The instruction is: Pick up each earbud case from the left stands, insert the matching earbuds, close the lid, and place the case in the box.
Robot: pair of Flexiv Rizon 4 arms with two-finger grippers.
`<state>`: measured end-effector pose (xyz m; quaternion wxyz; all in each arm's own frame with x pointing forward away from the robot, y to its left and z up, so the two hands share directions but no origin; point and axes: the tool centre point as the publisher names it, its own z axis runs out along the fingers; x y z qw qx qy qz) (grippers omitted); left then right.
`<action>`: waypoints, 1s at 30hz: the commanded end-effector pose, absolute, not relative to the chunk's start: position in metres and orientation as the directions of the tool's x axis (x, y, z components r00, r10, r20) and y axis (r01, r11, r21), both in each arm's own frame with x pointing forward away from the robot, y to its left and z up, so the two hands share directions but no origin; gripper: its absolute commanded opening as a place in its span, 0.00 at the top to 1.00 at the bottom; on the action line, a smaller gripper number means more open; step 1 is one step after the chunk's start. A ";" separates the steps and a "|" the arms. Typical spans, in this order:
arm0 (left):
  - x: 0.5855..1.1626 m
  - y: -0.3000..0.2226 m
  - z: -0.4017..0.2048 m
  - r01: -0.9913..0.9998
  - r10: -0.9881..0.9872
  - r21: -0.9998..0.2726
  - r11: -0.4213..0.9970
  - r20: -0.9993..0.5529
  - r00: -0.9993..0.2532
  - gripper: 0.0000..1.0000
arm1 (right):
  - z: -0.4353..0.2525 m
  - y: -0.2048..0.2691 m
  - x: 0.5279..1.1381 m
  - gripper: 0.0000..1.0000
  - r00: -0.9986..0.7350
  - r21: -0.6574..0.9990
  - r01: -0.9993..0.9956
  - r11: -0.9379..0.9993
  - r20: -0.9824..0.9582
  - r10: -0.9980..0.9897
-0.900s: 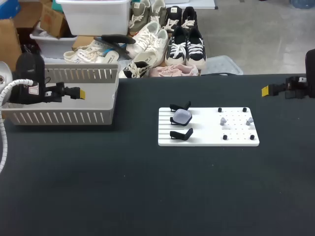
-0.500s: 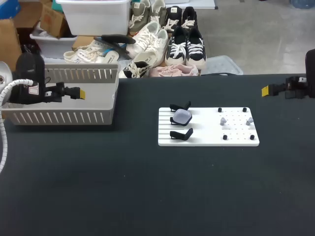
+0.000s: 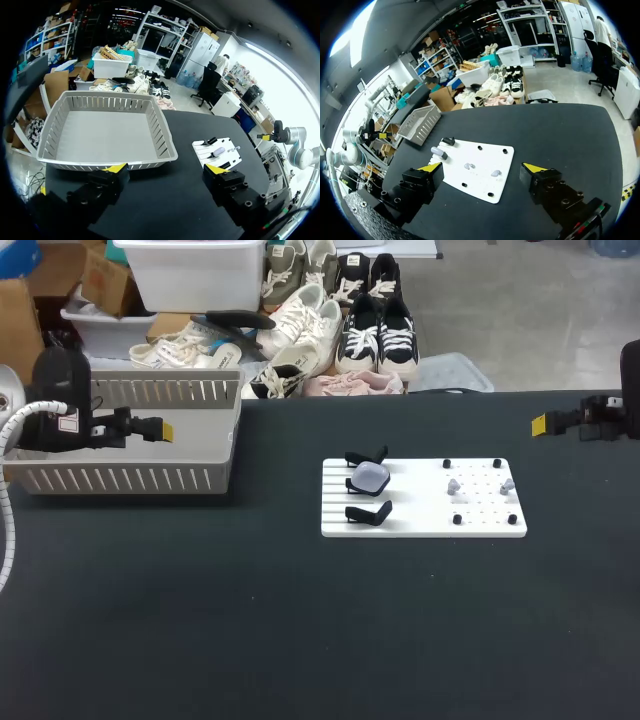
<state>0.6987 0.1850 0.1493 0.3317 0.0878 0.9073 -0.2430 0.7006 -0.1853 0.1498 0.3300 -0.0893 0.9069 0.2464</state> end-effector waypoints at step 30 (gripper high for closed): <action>0.711 0.173 0.156 0.366 0.044 -0.352 0.862 -0.667 -0.744 0.00 | 0.150 -0.186 0.701 0.00 -0.766 0.389 -0.327 0.861 -0.642 -0.001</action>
